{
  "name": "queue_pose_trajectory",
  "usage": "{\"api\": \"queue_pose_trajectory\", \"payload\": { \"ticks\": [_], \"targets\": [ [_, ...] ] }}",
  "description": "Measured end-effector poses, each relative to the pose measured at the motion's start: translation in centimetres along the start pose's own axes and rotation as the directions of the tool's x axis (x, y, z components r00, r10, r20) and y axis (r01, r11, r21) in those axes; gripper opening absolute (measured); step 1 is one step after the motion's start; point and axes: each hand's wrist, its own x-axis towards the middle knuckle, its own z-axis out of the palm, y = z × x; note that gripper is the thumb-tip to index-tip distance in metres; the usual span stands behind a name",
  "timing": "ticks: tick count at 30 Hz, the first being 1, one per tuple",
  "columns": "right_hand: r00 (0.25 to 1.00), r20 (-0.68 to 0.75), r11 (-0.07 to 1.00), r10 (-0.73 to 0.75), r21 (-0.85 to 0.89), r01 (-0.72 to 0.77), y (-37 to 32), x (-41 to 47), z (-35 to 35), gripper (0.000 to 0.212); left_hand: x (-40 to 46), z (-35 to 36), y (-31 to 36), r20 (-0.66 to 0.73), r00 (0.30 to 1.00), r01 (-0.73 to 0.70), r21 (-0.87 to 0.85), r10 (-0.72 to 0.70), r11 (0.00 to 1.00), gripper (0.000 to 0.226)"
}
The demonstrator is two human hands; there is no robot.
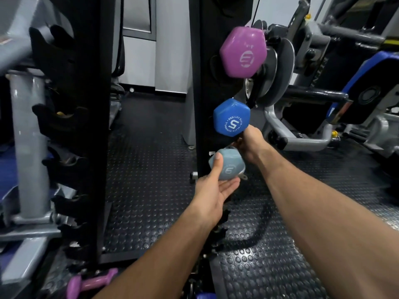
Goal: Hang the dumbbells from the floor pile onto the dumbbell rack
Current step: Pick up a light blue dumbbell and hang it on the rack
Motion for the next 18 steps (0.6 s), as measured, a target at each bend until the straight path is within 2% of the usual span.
{"api": "queue_pose_trajectory", "payload": {
  "ticks": [2,5,8,10,13,16,18],
  "targets": [
    [1.0,0.013,1.0,0.001,-0.016,0.0,-0.1,-0.2,-0.1,0.02,0.0,-0.6,0.2,-0.016,0.999,-0.04,0.171,0.043,0.984,0.054],
    [1.0,0.021,0.999,-0.008,-0.042,0.009,0.2,-0.8,-0.4,0.017,-0.1,-1.5,0.5,-0.053,0.982,-0.141,0.418,0.179,0.898,0.052],
    [1.0,0.019,0.996,-0.018,-0.084,0.02,1.6,-1.8,-1.5,0.025,-0.5,-2.8,0.6,-0.059,0.953,-0.204,0.601,0.297,0.773,0.045],
    [1.0,-0.012,0.995,-0.001,-0.104,0.0,3.1,-2.5,-2.5,0.028,-0.7,-3.9,0.6,-0.028,0.938,-0.219,0.726,0.346,0.652,0.04],
    [0.993,-0.104,0.99,0.046,-0.125,-0.059,6.7,-4.3,-4.0,0.028,-1.5,-6.1,0.1,0.014,0.932,-0.2,0.852,0.362,0.483,0.035],
    [0.976,-0.156,0.971,0.153,-0.162,-0.178,11.3,-6.3,-5.5,0.03,-2.0,-9.0,-1.3,0.034,0.937,-0.168,0.917,0.347,0.363,0.027],
    [0.962,-0.159,0.951,0.221,-0.183,-0.248,14.2,-7.8,-6.2,0.029,-2.1,-11.0,-2.3,-0.001,0.961,-0.08,0.955,0.277,0.284,0.037]
  ]
}}
